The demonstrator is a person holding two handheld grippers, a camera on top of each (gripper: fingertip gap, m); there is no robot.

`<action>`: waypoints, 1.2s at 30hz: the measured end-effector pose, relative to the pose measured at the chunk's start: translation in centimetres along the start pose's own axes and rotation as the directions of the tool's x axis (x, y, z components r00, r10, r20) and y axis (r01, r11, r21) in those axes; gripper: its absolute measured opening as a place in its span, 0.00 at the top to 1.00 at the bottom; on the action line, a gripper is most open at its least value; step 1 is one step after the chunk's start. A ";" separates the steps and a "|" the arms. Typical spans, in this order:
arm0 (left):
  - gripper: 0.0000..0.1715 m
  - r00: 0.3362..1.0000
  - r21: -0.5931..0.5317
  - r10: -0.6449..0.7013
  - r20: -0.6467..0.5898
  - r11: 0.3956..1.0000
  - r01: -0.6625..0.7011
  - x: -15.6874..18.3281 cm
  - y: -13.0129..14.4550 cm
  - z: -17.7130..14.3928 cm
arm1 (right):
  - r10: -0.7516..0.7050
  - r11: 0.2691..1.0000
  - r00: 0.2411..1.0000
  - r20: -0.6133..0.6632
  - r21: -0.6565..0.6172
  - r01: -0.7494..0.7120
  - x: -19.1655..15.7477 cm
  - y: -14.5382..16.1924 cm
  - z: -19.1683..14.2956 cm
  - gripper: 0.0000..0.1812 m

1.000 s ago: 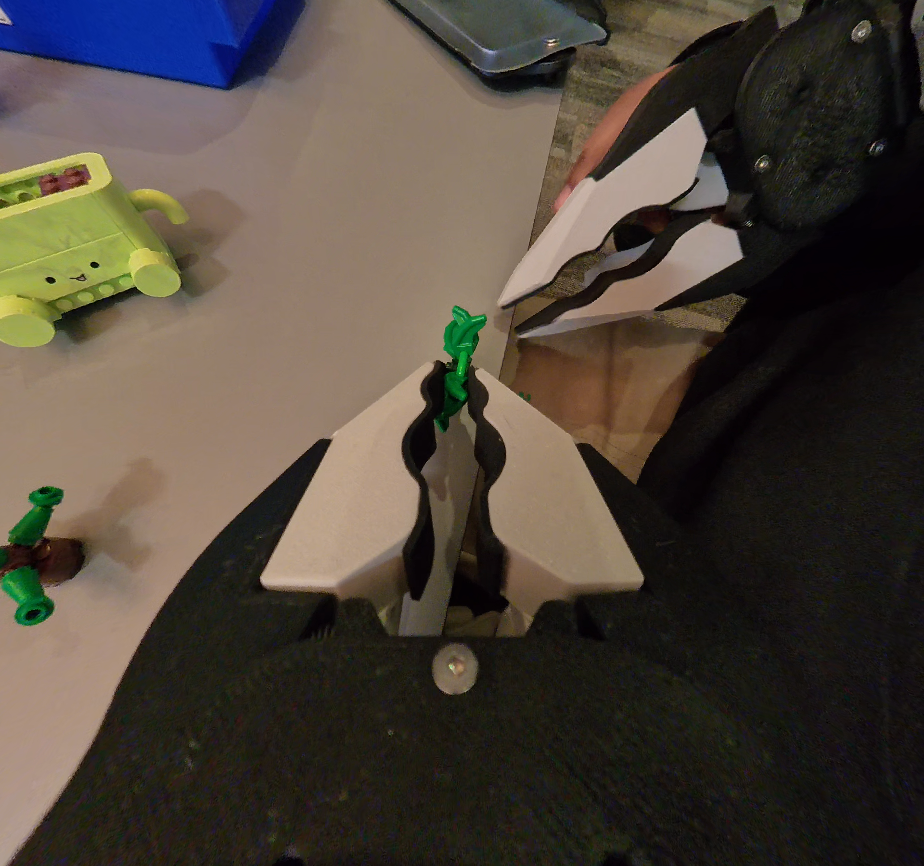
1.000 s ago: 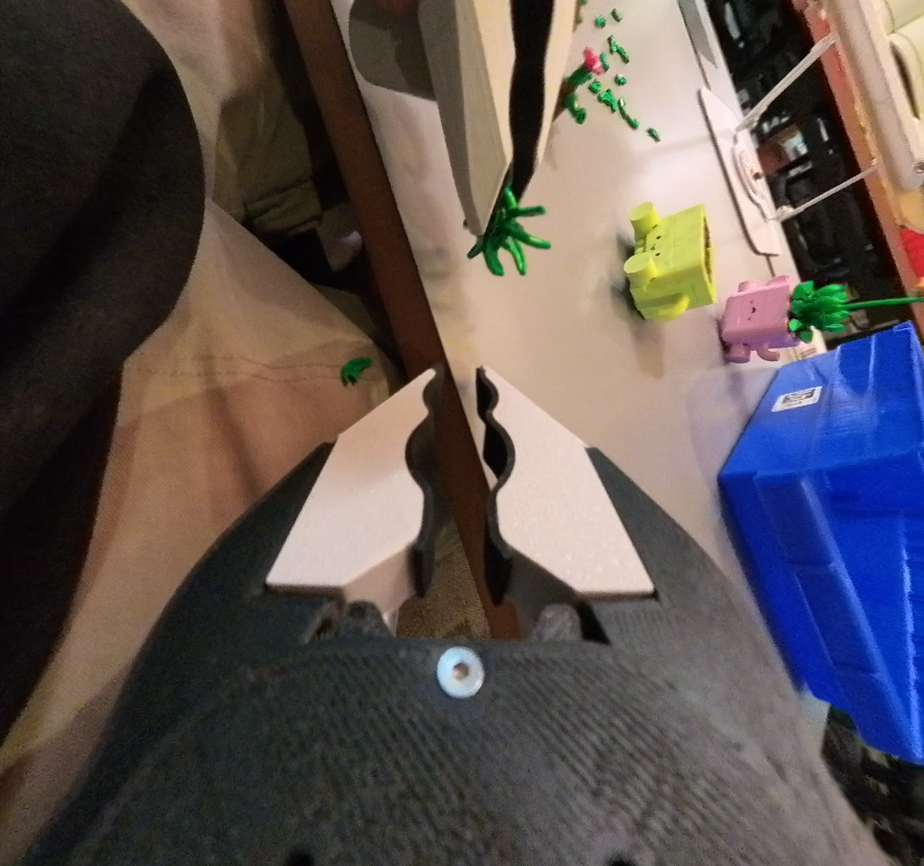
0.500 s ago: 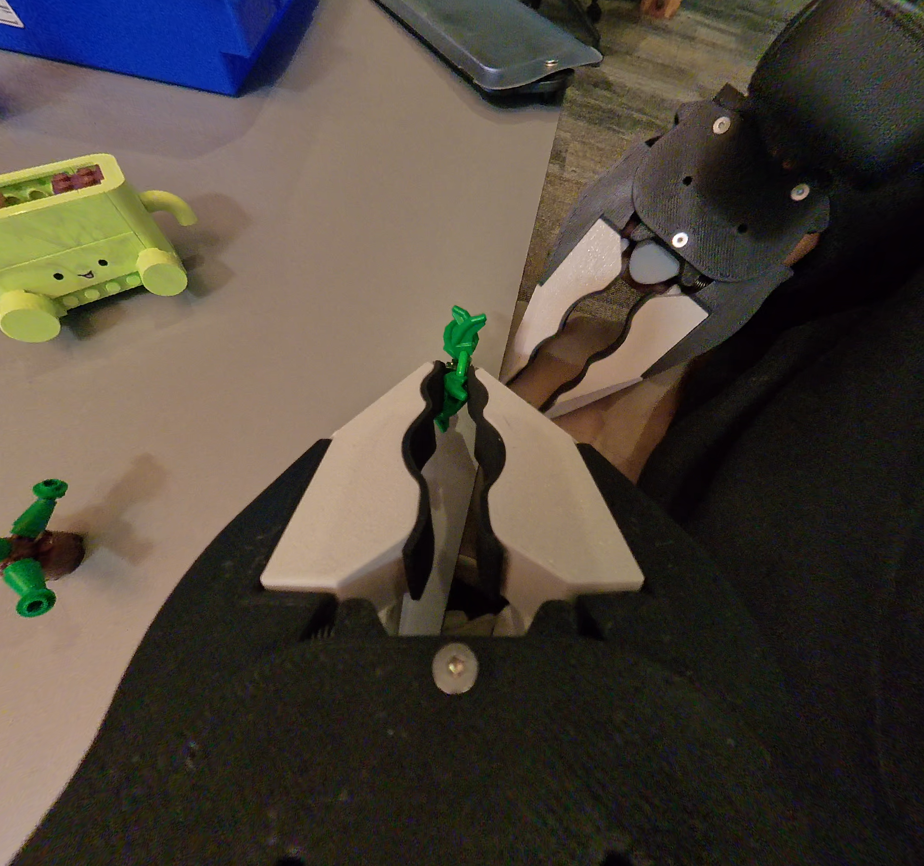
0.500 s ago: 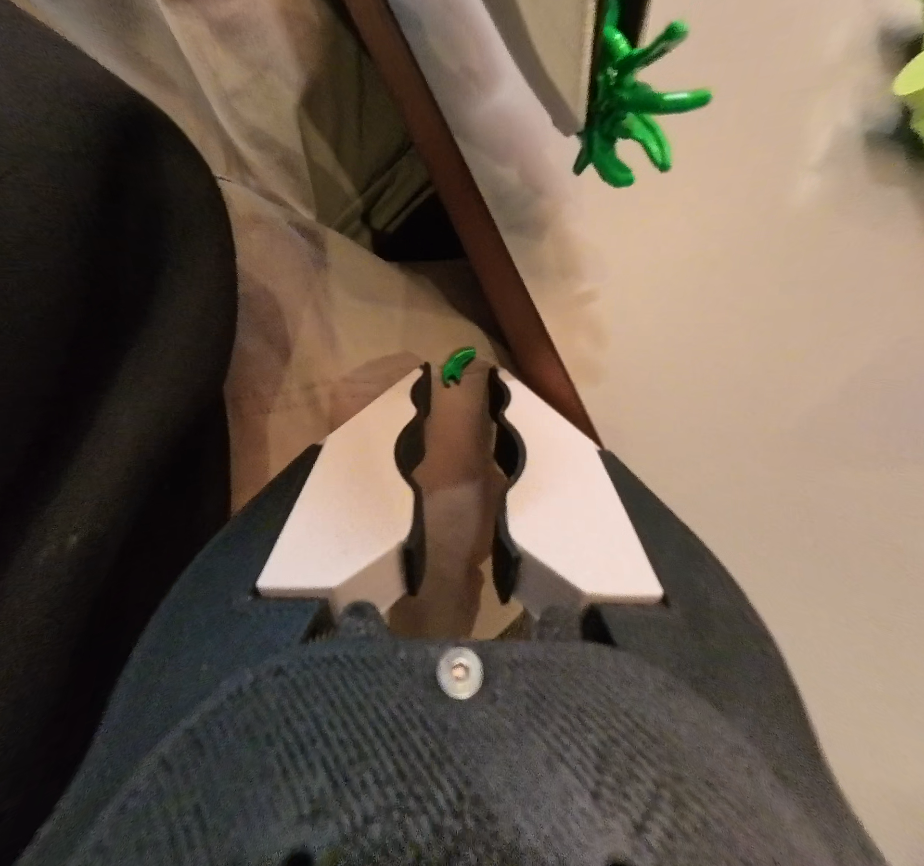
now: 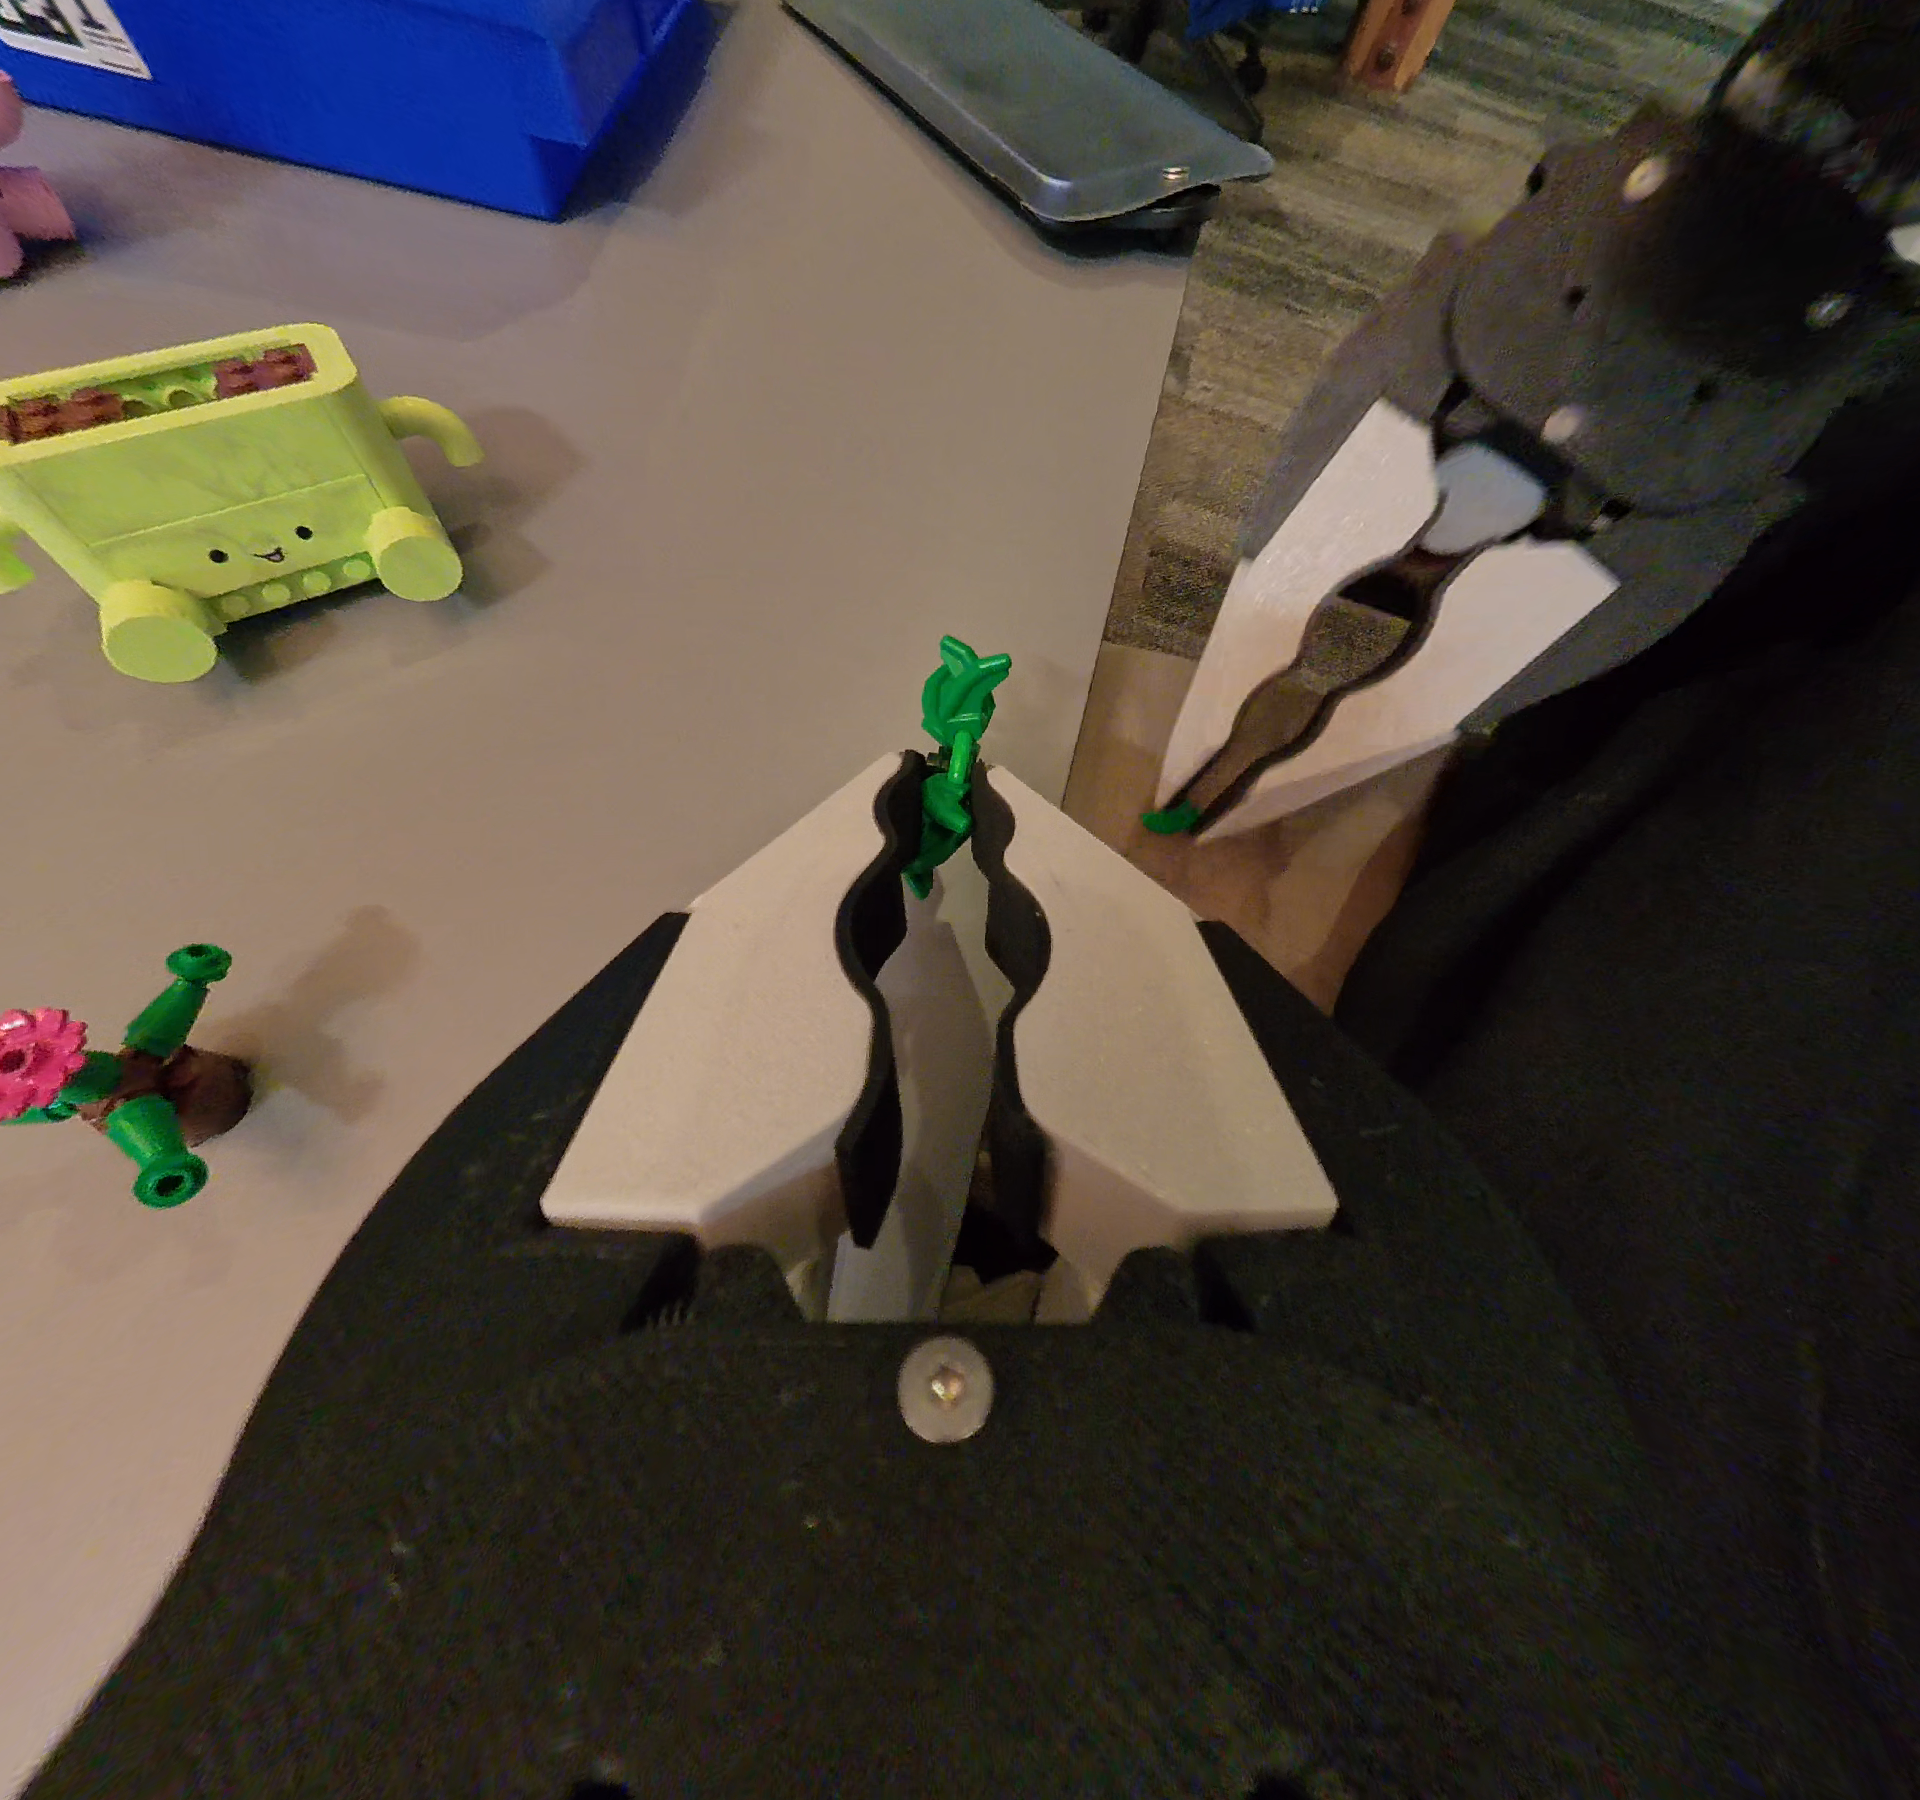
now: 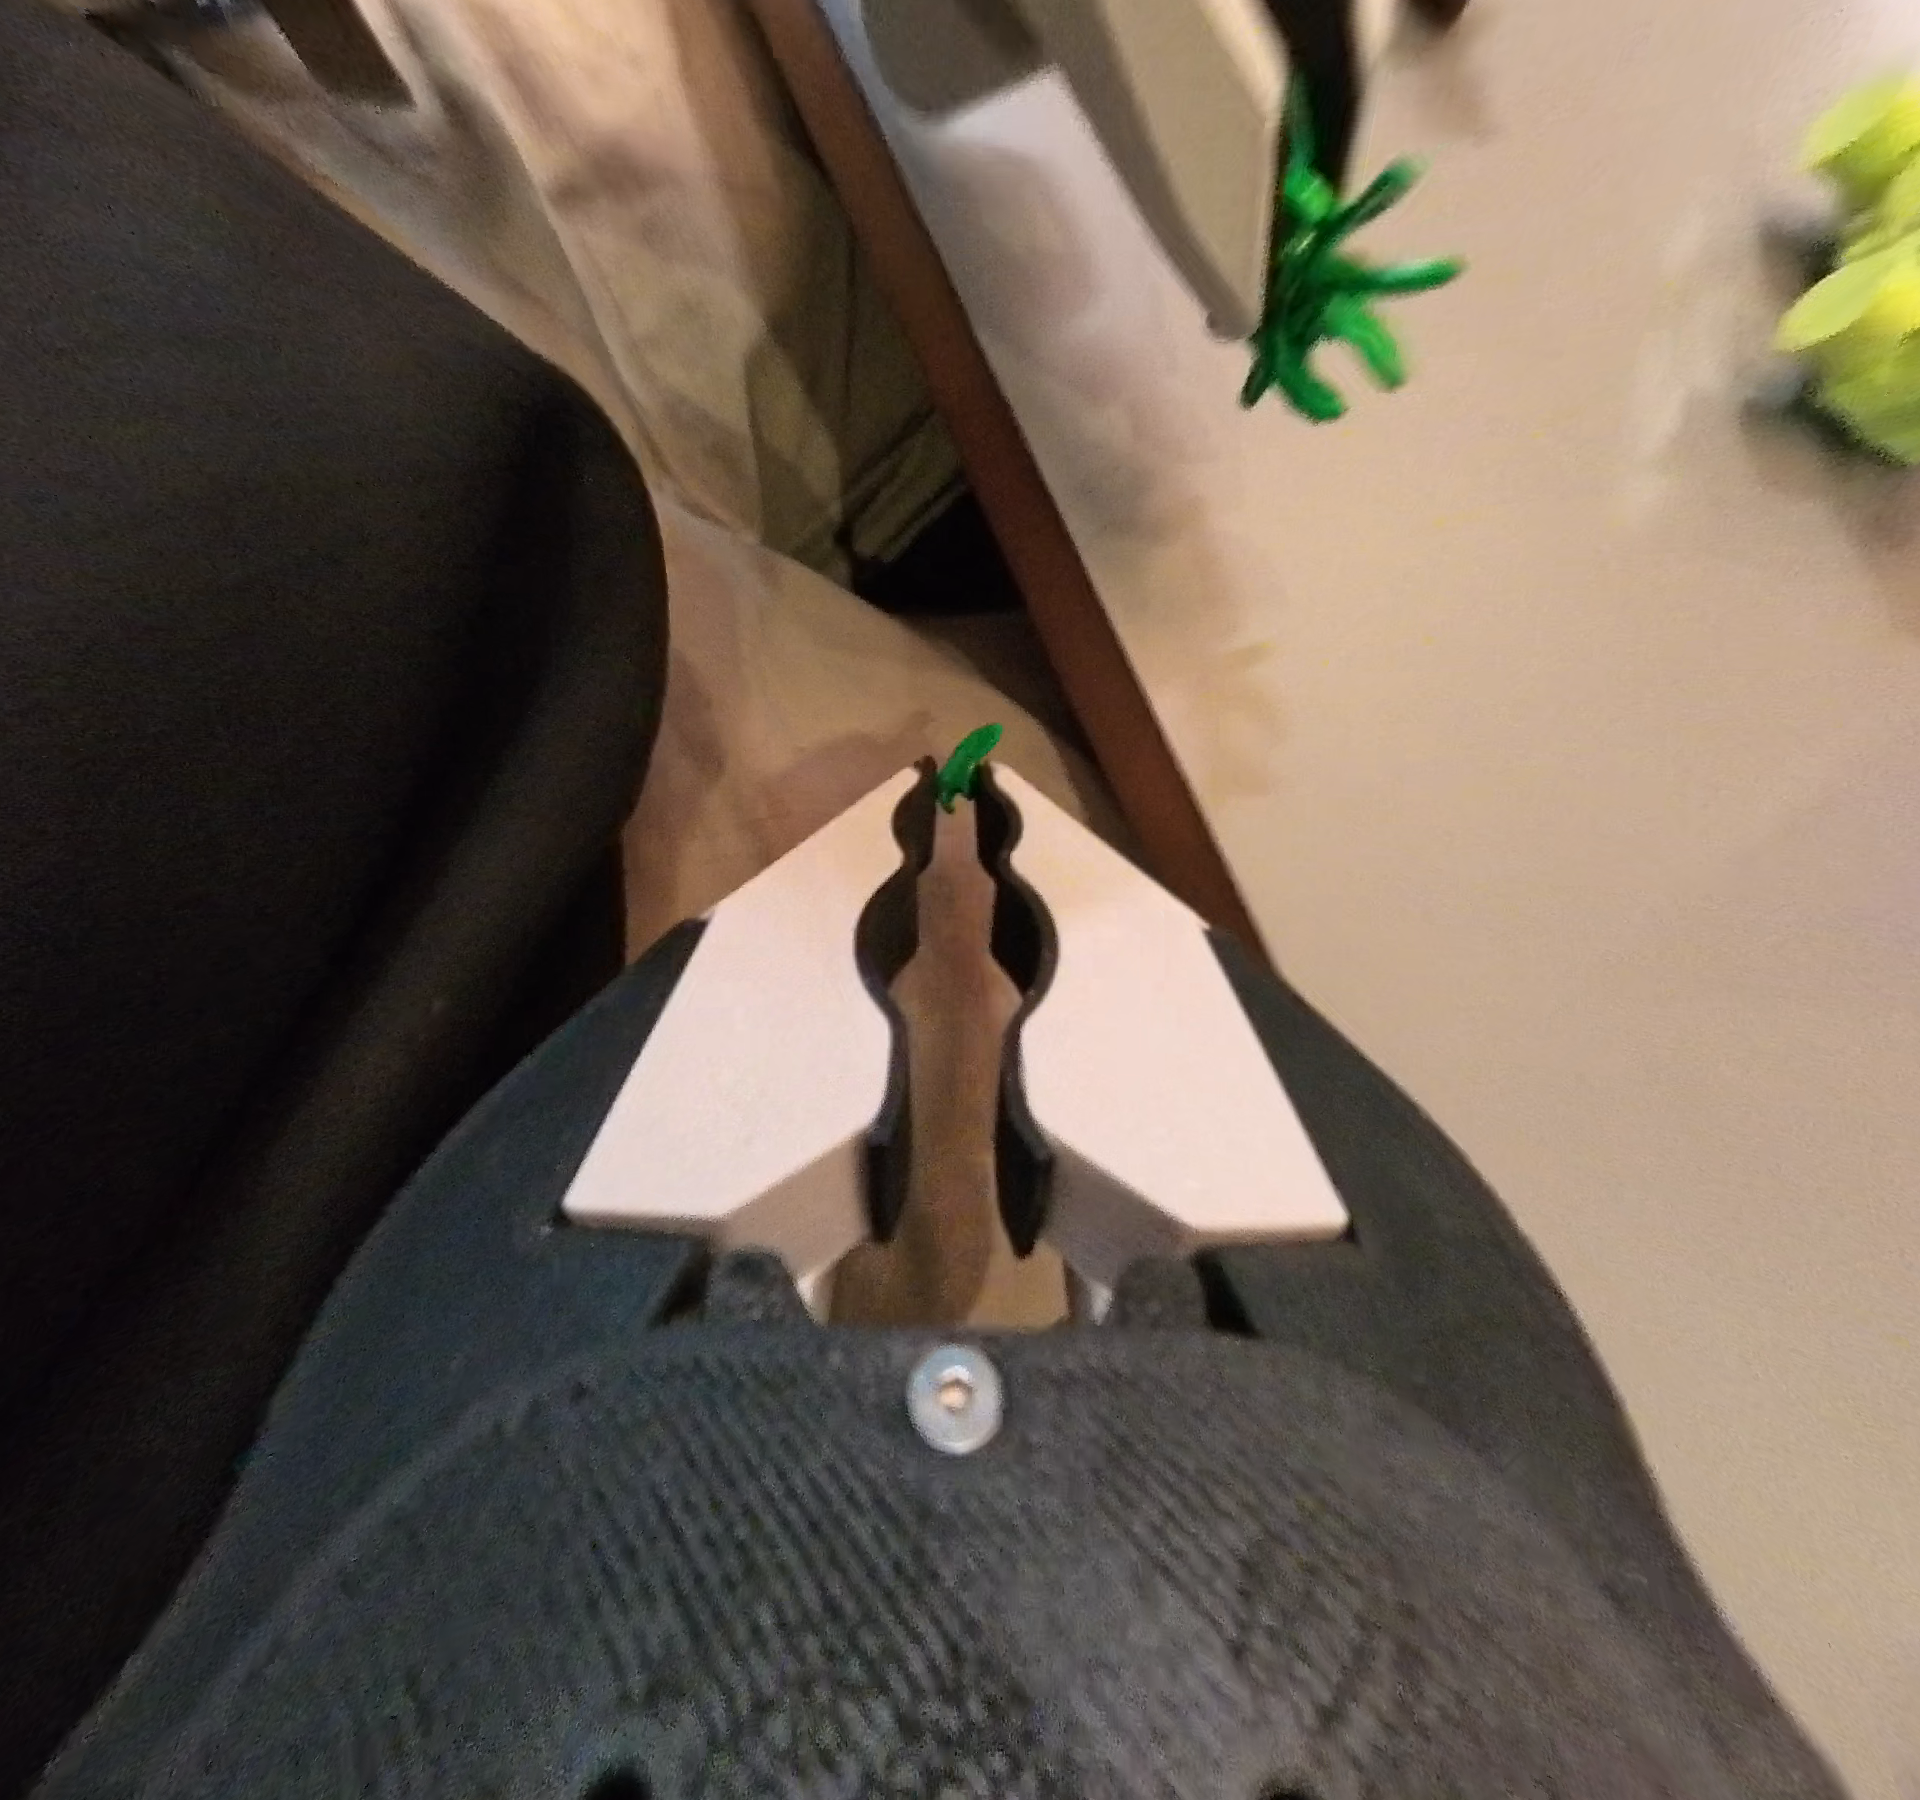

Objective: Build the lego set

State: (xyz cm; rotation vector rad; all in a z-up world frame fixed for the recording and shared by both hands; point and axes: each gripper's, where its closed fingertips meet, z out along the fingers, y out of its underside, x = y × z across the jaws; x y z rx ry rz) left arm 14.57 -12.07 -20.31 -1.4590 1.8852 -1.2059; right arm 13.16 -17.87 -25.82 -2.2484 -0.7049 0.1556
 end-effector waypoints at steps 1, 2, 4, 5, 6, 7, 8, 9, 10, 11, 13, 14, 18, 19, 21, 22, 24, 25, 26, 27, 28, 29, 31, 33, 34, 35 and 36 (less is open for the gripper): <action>0.97 1.000 0.004 -0.004 -0.001 1.000 0.004 -0.1 0.0 0.0 | -0.008 0.999 1.000 -0.023 0.032 0.008 0.5 -0.7 -0.9 0.97; 0.97 1.000 0.007 -0.011 -0.003 1.000 0.011 -0.1 0.0 -0.1 | -0.014 0.998 0.998 -0.060 0.055 0.017 1.4 -1.2 -1.8 0.97; 0.97 1.000 0.015 -0.027 -0.016 1.000 0.027 -0.1 -0.1 -0.1 | -0.016 0.997 0.991 -0.136 0.072 0.026 3.8 -1.5 -3.3 0.97; 0.97 0.999 0.018 -0.036 -0.025 0.999 0.036 0.0 -0.1 -0.1 | -0.005 0.998 0.986 -0.164 0.067 0.017 5.0 -1.3 -3.8 0.97; 0.97 0.999 0.020 -0.043 -0.032 0.999 0.044 0.1 -0.1 0.0 | 0.014 0.999 0.986 -0.168 0.049 -0.005 5.9 -0.8 -3.9 0.97; 0.97 0.998 0.020 -0.049 -0.037 0.999 0.050 0.1 -0.1 0.0 | 0.033 0.999 0.989 -0.145 0.024 -0.030 6.4 -0.3 -3.7 0.97; 0.97 0.998 0.019 -0.053 -0.037 0.998 0.053 0.1 -0.1 0.0 | 0.051 0.999 0.992 -0.114 0.006 -0.050 6.6 0.2 -3.4 0.97; 0.97 0.998 0.018 -0.054 -0.035 0.998 0.054 0.0 0.0 0.0 | 0.063 0.998 0.994 -0.095 -0.007 -0.064 6.8 0.6 -3.1 0.97; 0.97 0.998 0.018 -0.053 -0.032 0.998 0.053 0.0 0.0 0.0 | 0.067 0.998 0.994 -0.086 -0.009 -0.068 7.0 0.7 -2.9 0.97; 0.97 0.998 0.019 -0.052 -0.030 0.998 0.053 0.0 -0.1 -0.1 | 0.070 0.998 0.994 -0.079 0.002 -0.070 7.2 0.5 -2.8 0.97; 0.97 0.998 0.023 -0.054 -0.029 0.998 0.054 -0.1 -0.1 -0.1 | 0.080 0.997 0.994 -0.081 -0.006 -0.080 7.5 0.5 -2.7 0.91; 0.97 0.998 0.024 -0.055 -0.030 0.998 0.055 -0.1 -0.2 -0.1 | 0.081 0.997 0.993 -0.087 -0.012 -0.082 7.6 0.5 -2.7 0.89; 0.97 0.998 0.026 -0.057 -0.036 0.998 0.058 -0.1 -0.1 -0.1 | 0.118 0.993 0.991 -0.066 0.036 -0.116 7.0 -0.3 -3.0 0.88; 0.97 0.998 0.027 -0.058 -0.039 0.998 0.059 -0.1 -0.2 -0.1 | 0.141 0.989 0.989 -0.044 0.047 -0.139 6.8 -0.5 -2.8 0.87; 0.97 0.997 0.027 -0.059 -0.042 0.998 0.060 -0.1 -0.2 -0.2 | 0.180 0.983 0.984 -0.020 0.036 -0.179 6.7 -0.5 -2.3 0.81; 0.97 0.998 0.028 -0.058 -0.040 0.998 0.059 -0.1 -0.2 -0.2 | 0.188 0.982 0.982 -0.027 0.016 -0.187 6.9 -0.3 -2.0 0.77; 0.97 0.998 0.032 -0.054 -0.036 0.998 0.055 -0.1 -0.3 -0.4 | 0.186 0.982 0.982 -0.022 0.003 -0.186 7.0 -0.4 -1.7 0.77; 0.97 0.998 0.033 -0.053 -0.033 0.998 0.054 -0.1 -0.4 -0.4 | 0.188 0.982 0.982 -0.009 -0.003 -0.188 6.9 -0.5 -1.7 0.77; 0.97 0.998 0.034 -0.052 -0.032 0.998 0.054 -0.1 -0.4 -0.4 | 0.187 0.982 0.982 0.006 -0.009 -0.187 6.7 -0.6 -1.6 0.78; 0.97 0.998 0.034 -0.053 -0.032 0.998 0.054 -0.2 -0.4 -0.5 | 0.181 0.983 0.983 0.021 -0.017 -0.181 6.4 -0.7 -1.6 0.80; 0.97 0.998 0.035 -0.055 -0.033 0.998 0.056 -0.2 -0.4 -0.5 | 0.174 0.985 0.984 0.027 -0.026 -0.173 6.2 -0.7 -1.5 0.80; 0.97 0.998 0.035 -0.056 -0.034 0.998 0.057 -0.2 -0.4 -0.5 | 0.166 0.986 0.986 0.020 -0.038 -0.165 6.1 -0.7 -1.5 0.80; 0.97 0.998 0.037 -0.055 -0.034 0.998 0.057 -0.2 -0.4 -0.5 | 0.148 0.987 0.989 -0.019 -0.062 -0.148 6.3 -0.5 -1.7 0.79; 0.97 0.998 0.038 -0.054 -0.034 0.998 0.055 -0.2 -0.4 -0.6 | 0.145 0.987 0.989 -0.044 -0.068 -0.147 6.3 -0.3 -1.8 0.79; 0.97 0.998 0.038 -0.054 -0.035 0.998 0.056 -0.2 -0.4 -0.5 | 0.152 0.986 0.987 -0.045 -0.069 -0.155 6.2 -0.3 -1.8 0.79; 0.97 0.998 0.038 -0.055 -0.037 0.998 0.057 -0.1 -0.4 -0.5 | 0.159 0.985 0.987 -0.036 -0.068 -0.161 5.9 -0.3 -1.8 0.78; 0.97 0.998 0.036 -0.056 -0.038 0.998 0.057 -0.1 -0.4 -0.5 | 0.160 0.985 0.987 -0.033 -0.064 -0.162 5.7 -0.3 -1.8 0.78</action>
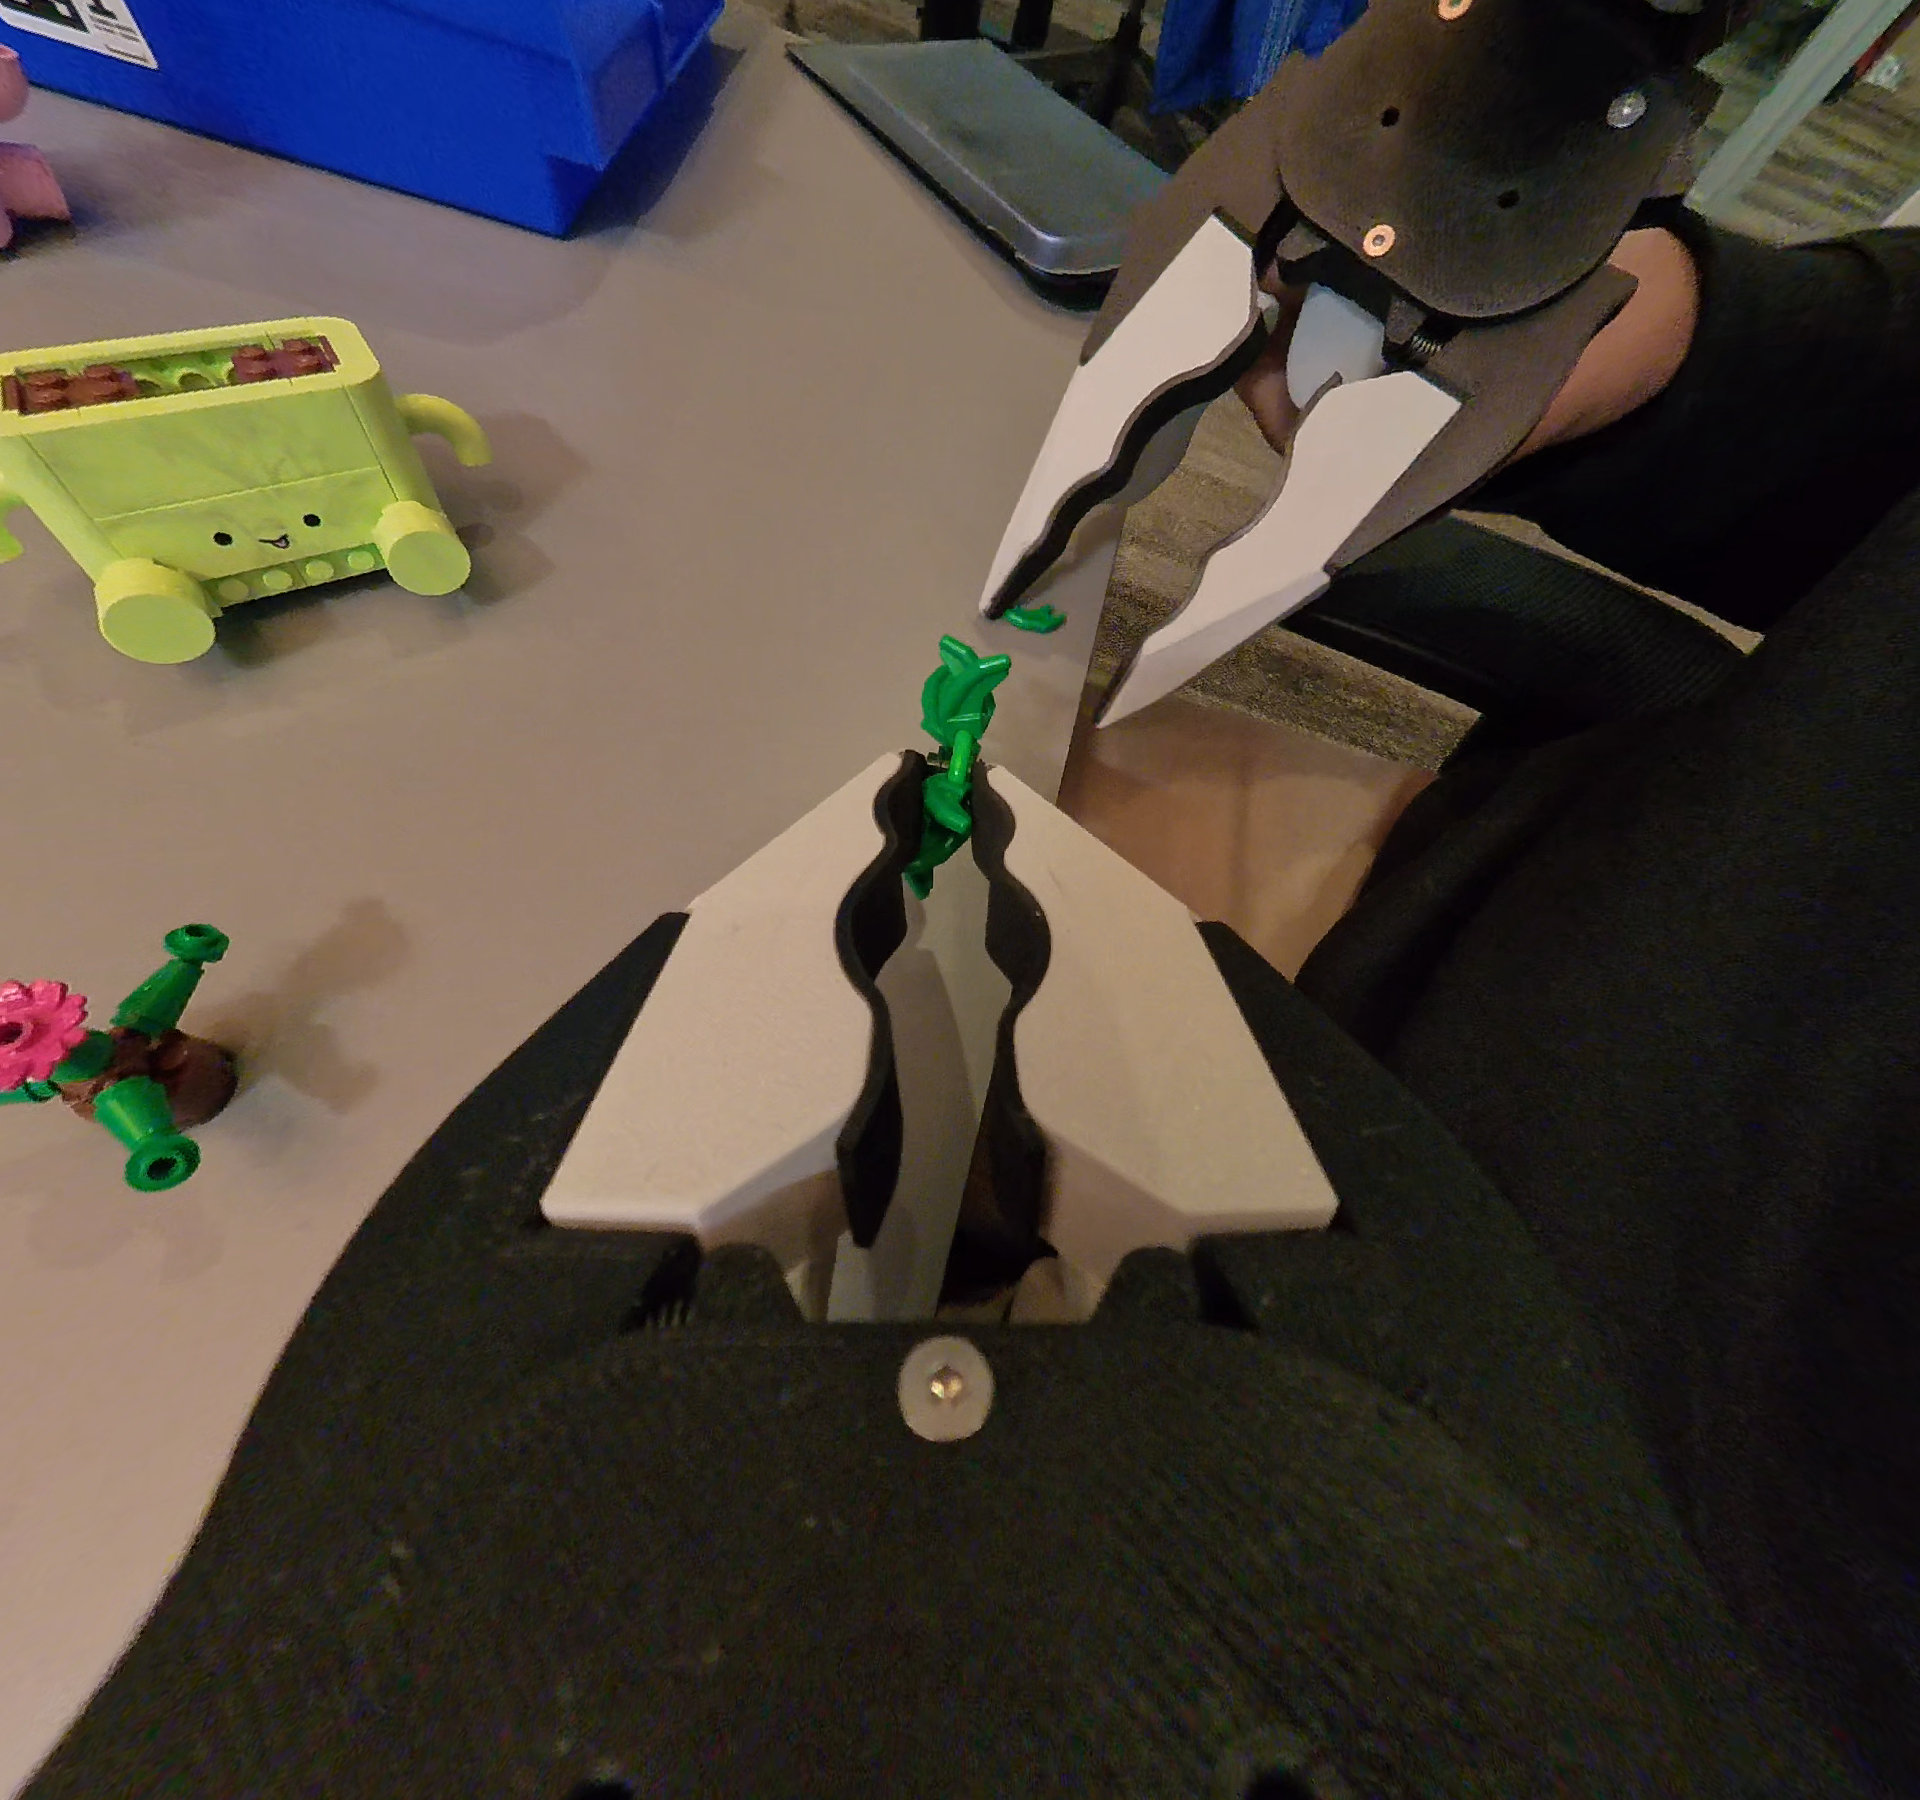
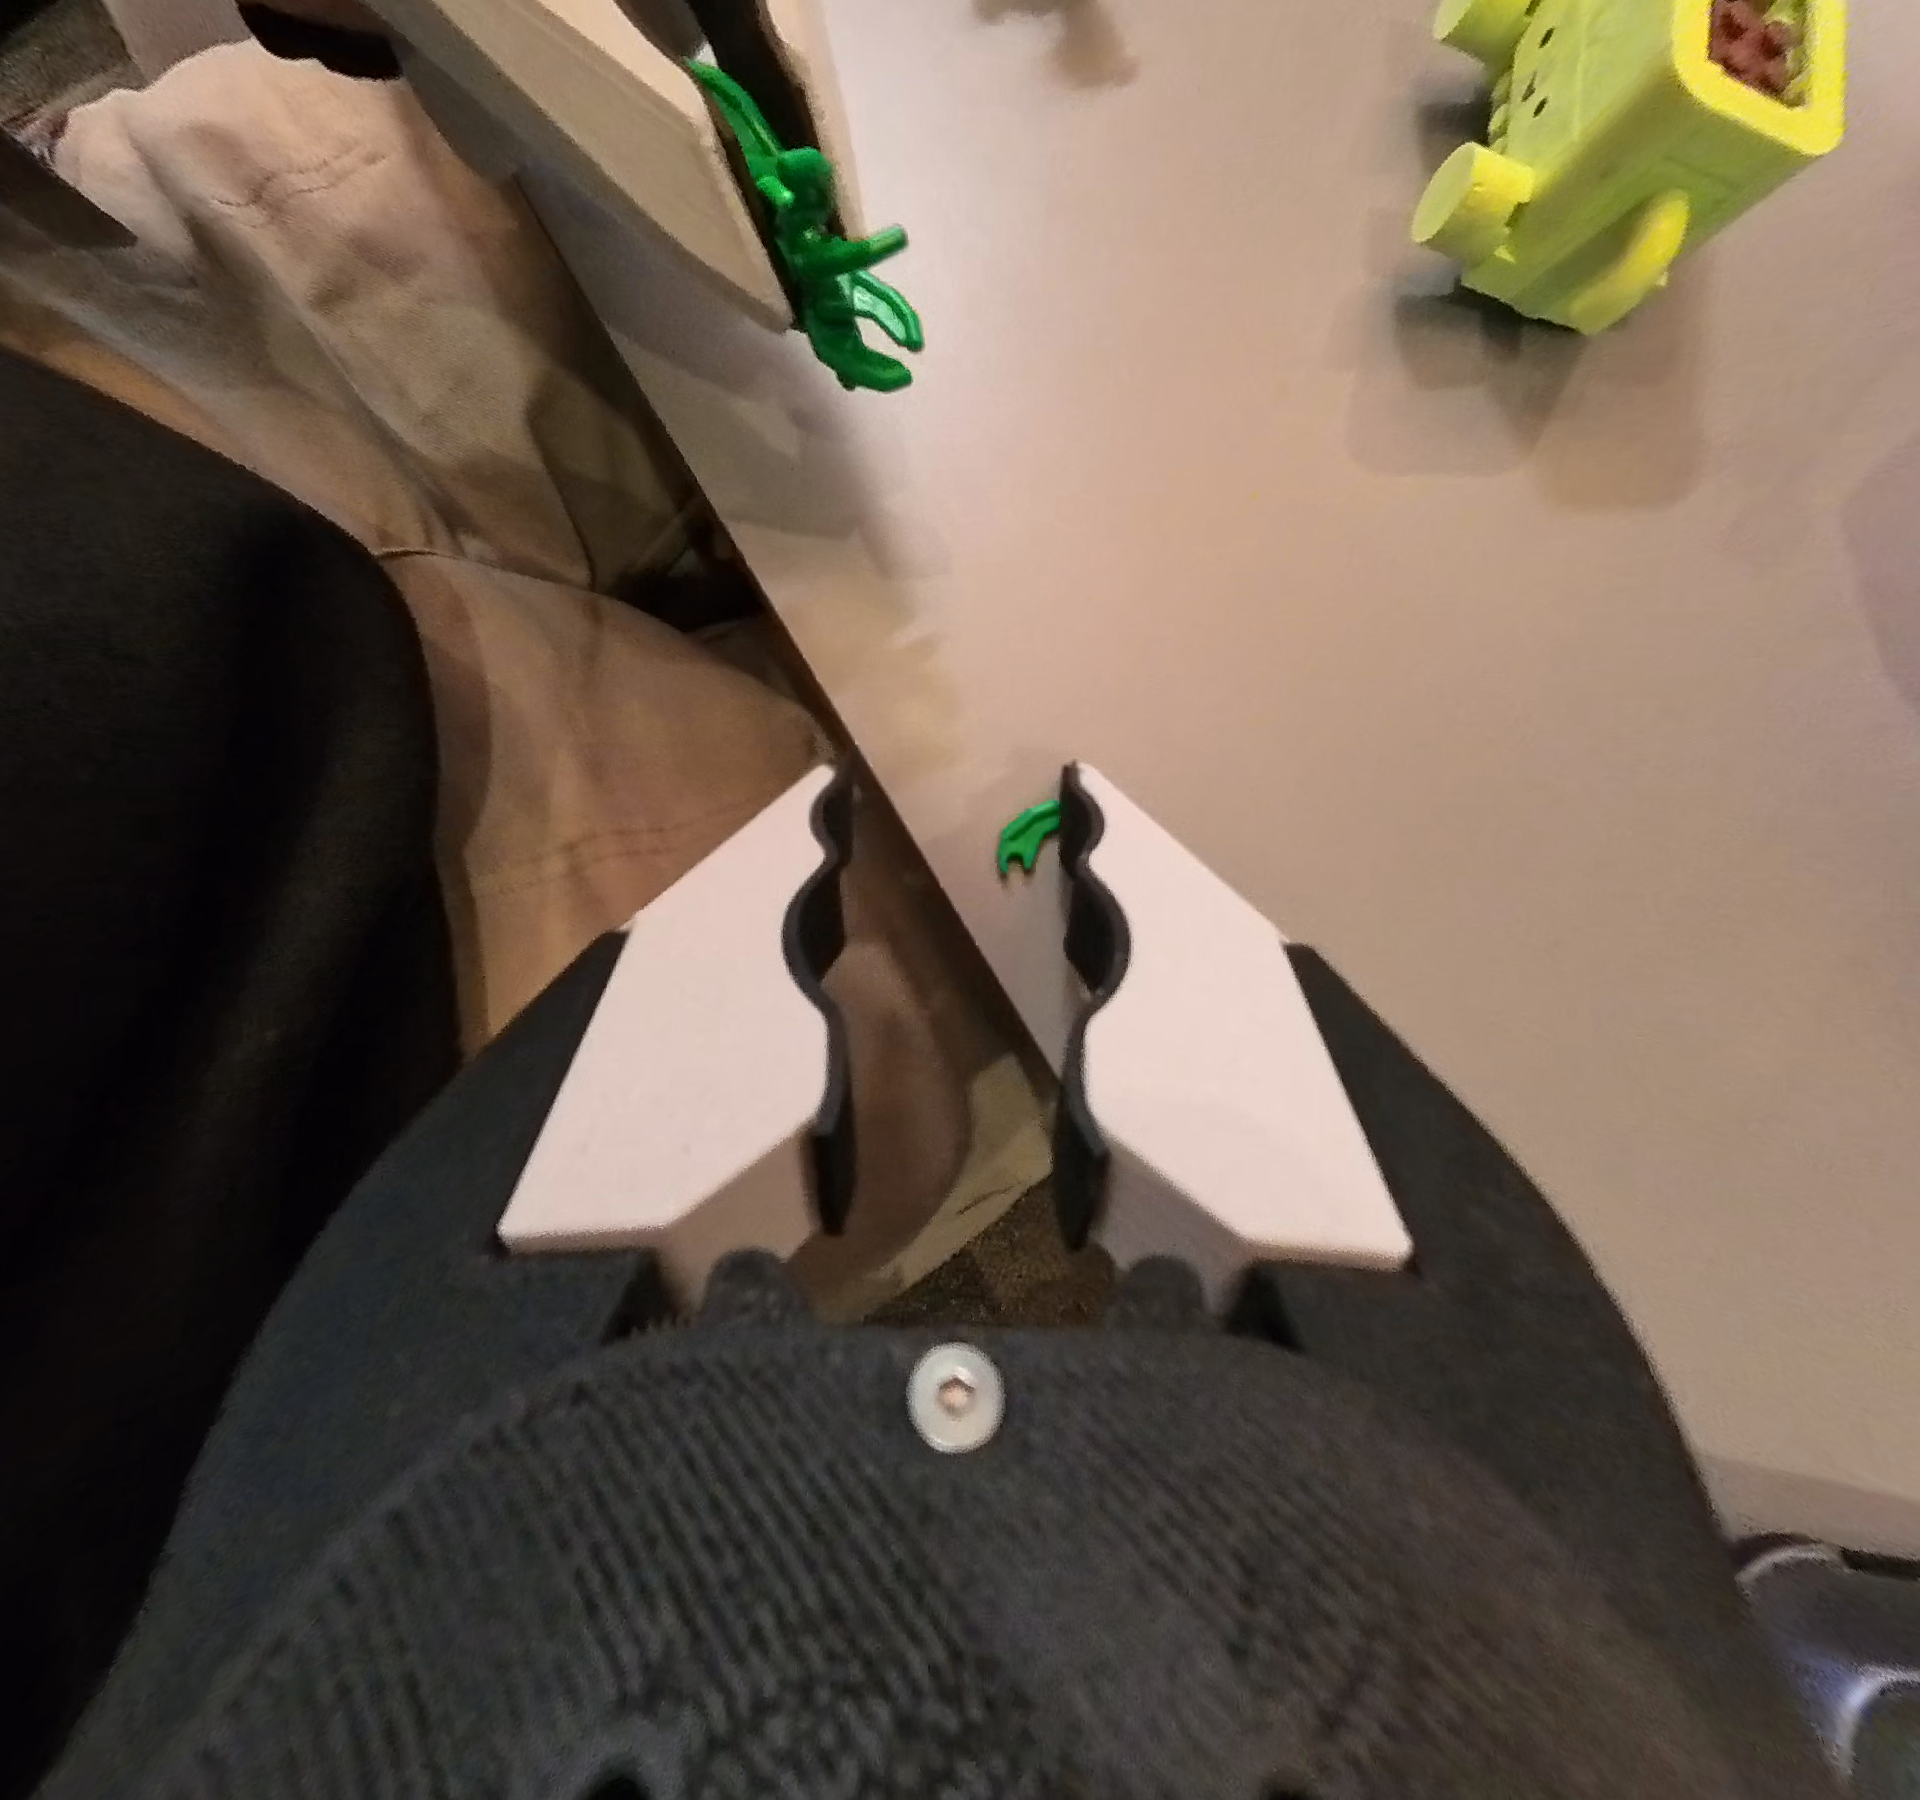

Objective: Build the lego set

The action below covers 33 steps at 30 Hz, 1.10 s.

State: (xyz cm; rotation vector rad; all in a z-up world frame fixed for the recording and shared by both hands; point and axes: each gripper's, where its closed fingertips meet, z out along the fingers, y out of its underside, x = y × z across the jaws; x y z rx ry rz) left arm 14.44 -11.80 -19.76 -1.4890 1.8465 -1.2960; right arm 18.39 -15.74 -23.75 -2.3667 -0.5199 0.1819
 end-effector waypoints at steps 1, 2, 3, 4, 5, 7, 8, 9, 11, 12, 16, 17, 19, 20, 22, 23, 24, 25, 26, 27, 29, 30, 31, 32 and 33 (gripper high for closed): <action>0.97 1.000 -0.001 0.000 0.000 1.000 0.000 0.0 0.0 0.0 | -0.002 1.000 1.000 -0.008 0.002 0.002 0.0 0.0 0.0 0.78; 0.97 1.000 -0.002 0.000 0.001 1.000 0.000 0.0 0.1 0.0 | -0.008 1.000 1.000 -0.026 0.004 0.008 0.1 0.0 -0.1 0.79; 0.97 1.000 -0.002 0.001 0.001 1.000 -0.001 0.0 0.0 0.1 | -0.014 1.000 0.999 -0.045 0.011 0.014 0.3 -0.1 -0.2 0.78; 0.97 1.000 -0.002 0.001 0.001 1.000 -0.001 0.0 0.0 0.1 | -0.016 1.000 0.998 -0.056 0.019 0.017 0.3 -0.2 -0.4 0.78; 0.97 1.000 -0.002 0.002 0.002 1.000 -0.002 0.0 0.0 0.1 | -0.013 1.000 0.998 -0.061 0.024 0.015 0.3 -0.2 -0.6 0.79; 0.97 1.000 -0.003 0.002 0.001 1.000 -0.002 0.1 0.0 0.1 | -0.006 1.000 0.999 -0.053 0.028 0.007 0.2 -0.1 -1.0 0.82; 0.97 1.000 -0.003 0.002 0.000 1.000 -0.002 0.1 0.1 0.1 | -0.004 0.999 0.999 -0.037 0.034 0.005 -0.1 0.0 -1.2 0.84; 0.97 1.000 -0.003 0.002 -0.001 1.000 -0.002 0.1 0.1 0.1 | 0.001 0.999 1.000 -0.012 0.042 -0.001 -0.5 0.0 -1.3 0.86; 0.97 1.000 -0.005 0.003 -0.002 1.000 -0.003 0.1 0.1 0.2 | 0.025 0.998 0.999 0.034 0.048 -0.026 -1.2 0.2 -1.4 0.86; 0.97 1.000 -0.006 0.003 -0.002 1.000 -0.003 0.2 0.1 0.2 | 0.033 0.999 0.998 0.046 0.038 -0.035 -1.3 0.4 -1.3 0.85; 0.97 1.000 -0.005 0.006 0.000 1.000 -0.006 0.2 0.1 0.2 | 0.030 1.000 0.999 -0.036 0.007 -0.030 0.2 1.3 -1.3 0.82; 0.97 1.000 -0.005 0.006 0.000 1.000 -0.006 0.2 0.1 0.2 | 0.033 0.999 0.998 -0.055 0.006 -0.033 0.7 1.3 -1.3 0.80; 0.97 1.000 -0.006 0.005 -0.001 1.000 -0.005 0.2 0.1 0.2 | 0.031 0.999 0.997 -0.065 0.015 -0.030 0.9 1.1 -1.3 0.79; 0.97 1.000 -0.006 0.006 0.000 1.000 -0.006 0.2 0.1 0.2 | 0.025 0.999 0.998 -0.063 0.030 -0.023 0.9 0.8 -1.4 0.79; 0.97 1.000 -0.006 0.006 -0.001 1.000 -0.006 0.2 0.1 0.2 | -0.001 0.998 0.999 -0.053 0.063 0.004 0.4 0.0 -1.5 0.79; 0.97 1.000 -0.006 0.005 -0.002 1.000 -0.005 0.2 0.1 0.2 | -0.019 0.997 0.999 -0.051 0.068 0.023 0.2 -0.2 -1.4 0.78; 0.97 1.000 -0.006 0.004 -0.004 1.000 -0.004 0.2 0.1 0.3 | -0.041 0.997 0.998 -0.051 0.064 0.045 0.0 -0.3 -1.2 0.77; 0.97 1.000 -0.008 0.003 -0.006 1.000 -0.003 0.3 0.1 0.3 | -0.064 0.996 0.996 -0.055 0.051 0.067 -0.1 -0.2 -1.0 0.76; 0.97 1.000 -0.009 0.003 -0.007 1.000 -0.003 0.3 0.2 0.3 | -0.086 0.996 0.994 -0.064 0.034 0.088 0.0 0.0 -0.6 0.74; 0.97 1.000 -0.009 0.004 -0.008 1.000 -0.004 0.3 0.2 0.4 | -0.104 0.994 0.992 -0.074 0.014 0.106 0.1 0.2 -0.4 0.73; 0.97 1.000 -0.009 0.005 -0.010 1.000 -0.005 0.4 0.2 0.4 | -0.128 0.992 0.988 -0.084 -0.011 0.127 0.2 0.6 0.0 0.73; 0.97 1.000 -0.009 0.007 -0.009 1.000 -0.007 0.4 0.2 0.4 | -0.134 0.991 0.988 -0.081 -0.010 0.134 0.1 0.6 0.0 0.73; 0.97 1.000 -0.009 0.007 -0.008 1.000 -0.007 0.4 0.2 0.4 | -0.136 0.991 0.988 -0.077 -0.011 0.136 0.0 0.6 0.0 0.74; 0.97 1.000 -0.010 0.007 -0.008 1.000 -0.007 0.4 0.2 0.4 | -0.138 0.990 0.988 -0.075 -0.014 0.137 0.0 0.7 -0.1 0.75; 0.97 1.000 -0.010 0.006 -0.009 1.000 -0.006 0.4 0.2 0.4 | -0.142 0.990 0.987 -0.071 -0.017 0.141 -0.2 0.8 -0.2 0.76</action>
